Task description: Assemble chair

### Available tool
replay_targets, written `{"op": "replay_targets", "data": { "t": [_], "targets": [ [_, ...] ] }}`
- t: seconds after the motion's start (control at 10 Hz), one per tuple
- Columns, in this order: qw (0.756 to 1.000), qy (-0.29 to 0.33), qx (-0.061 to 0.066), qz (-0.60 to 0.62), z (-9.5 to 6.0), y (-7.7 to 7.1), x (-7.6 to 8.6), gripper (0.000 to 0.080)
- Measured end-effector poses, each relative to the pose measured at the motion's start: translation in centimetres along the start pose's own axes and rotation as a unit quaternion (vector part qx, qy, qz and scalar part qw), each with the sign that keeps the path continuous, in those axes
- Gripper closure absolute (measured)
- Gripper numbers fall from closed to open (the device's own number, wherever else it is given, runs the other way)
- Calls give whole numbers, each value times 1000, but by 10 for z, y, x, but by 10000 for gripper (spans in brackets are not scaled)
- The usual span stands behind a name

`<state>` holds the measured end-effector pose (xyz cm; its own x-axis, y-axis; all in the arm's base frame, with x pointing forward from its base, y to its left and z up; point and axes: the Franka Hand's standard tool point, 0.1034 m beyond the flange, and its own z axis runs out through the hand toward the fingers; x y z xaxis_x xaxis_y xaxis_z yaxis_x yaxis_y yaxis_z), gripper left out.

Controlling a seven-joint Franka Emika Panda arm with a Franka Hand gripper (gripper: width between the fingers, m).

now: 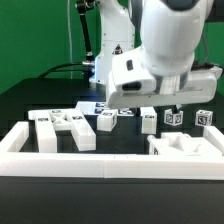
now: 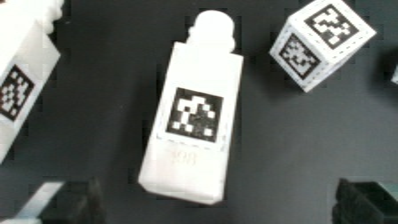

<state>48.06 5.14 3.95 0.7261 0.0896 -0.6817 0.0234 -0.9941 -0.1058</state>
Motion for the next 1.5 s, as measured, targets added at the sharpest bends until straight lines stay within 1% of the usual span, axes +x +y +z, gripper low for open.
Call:
{"op": "replay_targets", "data": {
  "t": [0.2,0.3,0.5,0.6,1.0,1.2,1.3,1.4,1.5],
  "targets": [
    [998,-68,5,-2,5,-1,1,150],
    [998,-64,3,3,4,0,6,150],
    [997,-68,-12,39,4,9,4,150],
    [996,-71,-12,51,8,15,5,150],
    [996,-69,-11,49,9,15,7,150],
    [996,-75,-11,50,16,16,8,150],
    [996,-73,-11,49,16,16,9,150],
    [996,-79,-10,48,18,17,8,150],
    [993,-108,-9,49,25,18,6,150]
  ]
}}
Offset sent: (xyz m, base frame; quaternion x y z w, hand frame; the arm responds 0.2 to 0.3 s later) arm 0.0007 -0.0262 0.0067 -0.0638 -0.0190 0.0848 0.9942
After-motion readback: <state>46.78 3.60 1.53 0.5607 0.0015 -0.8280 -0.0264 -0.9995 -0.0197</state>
